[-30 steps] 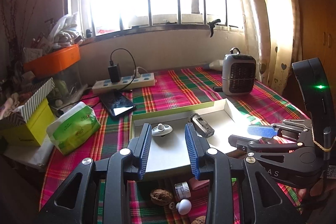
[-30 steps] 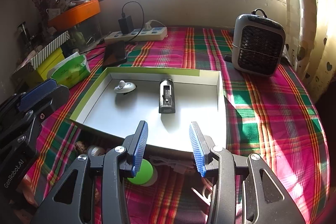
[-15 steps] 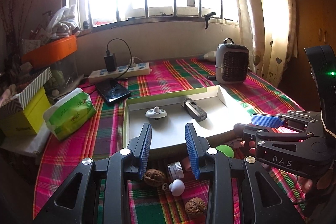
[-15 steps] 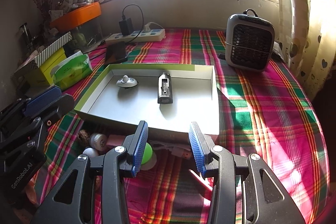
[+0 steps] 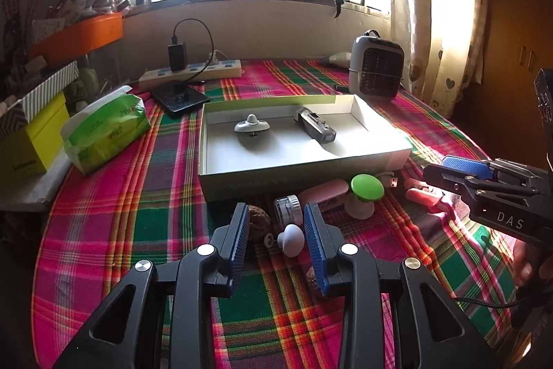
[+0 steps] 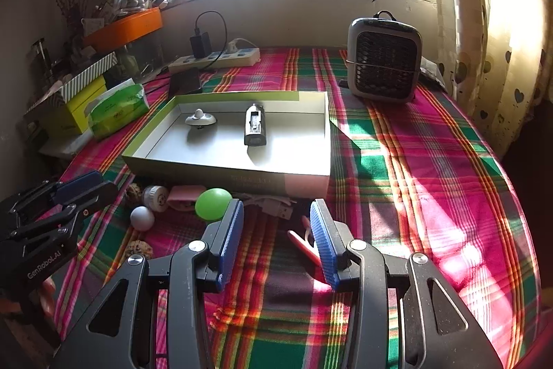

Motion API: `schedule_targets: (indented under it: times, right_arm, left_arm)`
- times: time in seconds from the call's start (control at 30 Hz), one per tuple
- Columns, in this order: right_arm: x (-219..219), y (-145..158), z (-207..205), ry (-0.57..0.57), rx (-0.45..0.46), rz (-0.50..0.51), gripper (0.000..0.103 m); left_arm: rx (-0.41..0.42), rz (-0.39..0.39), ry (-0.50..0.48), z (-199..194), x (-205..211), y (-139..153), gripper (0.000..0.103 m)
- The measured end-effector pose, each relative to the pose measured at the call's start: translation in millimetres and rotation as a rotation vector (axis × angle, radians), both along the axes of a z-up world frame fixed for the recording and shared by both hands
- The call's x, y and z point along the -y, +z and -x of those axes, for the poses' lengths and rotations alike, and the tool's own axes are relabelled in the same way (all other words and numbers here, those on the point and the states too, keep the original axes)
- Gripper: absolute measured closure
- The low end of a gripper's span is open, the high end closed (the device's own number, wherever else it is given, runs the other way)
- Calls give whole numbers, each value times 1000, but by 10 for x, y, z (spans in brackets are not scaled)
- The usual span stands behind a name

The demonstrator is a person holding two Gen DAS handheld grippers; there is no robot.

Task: Organize objects
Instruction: 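Move the left gripper to a walnut while the right gripper approaches the pink clip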

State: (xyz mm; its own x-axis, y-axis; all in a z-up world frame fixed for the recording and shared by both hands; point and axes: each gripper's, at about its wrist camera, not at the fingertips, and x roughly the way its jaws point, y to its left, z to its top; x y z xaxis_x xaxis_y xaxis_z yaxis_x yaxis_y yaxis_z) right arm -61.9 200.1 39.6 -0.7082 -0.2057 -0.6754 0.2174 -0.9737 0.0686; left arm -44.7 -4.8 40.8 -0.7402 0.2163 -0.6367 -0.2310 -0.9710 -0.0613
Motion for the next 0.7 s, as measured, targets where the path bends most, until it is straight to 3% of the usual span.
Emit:
schedule_targets:
  times: [0.23,0.4,0.7]
  right_arm:
    - [-141,-143,-96,-22,25,-13,60]
    - [-221,-221,-46,-39,47,-19,54]
    - [-190,-348,84,27,93,-80,49]
  left_arm:
    - [60,-35,-24,-61,2,-137,72]
    - [84,-29,-54,-99,-50,-212,71]
    - [95,-41,-68,-116,-92,-214,66]
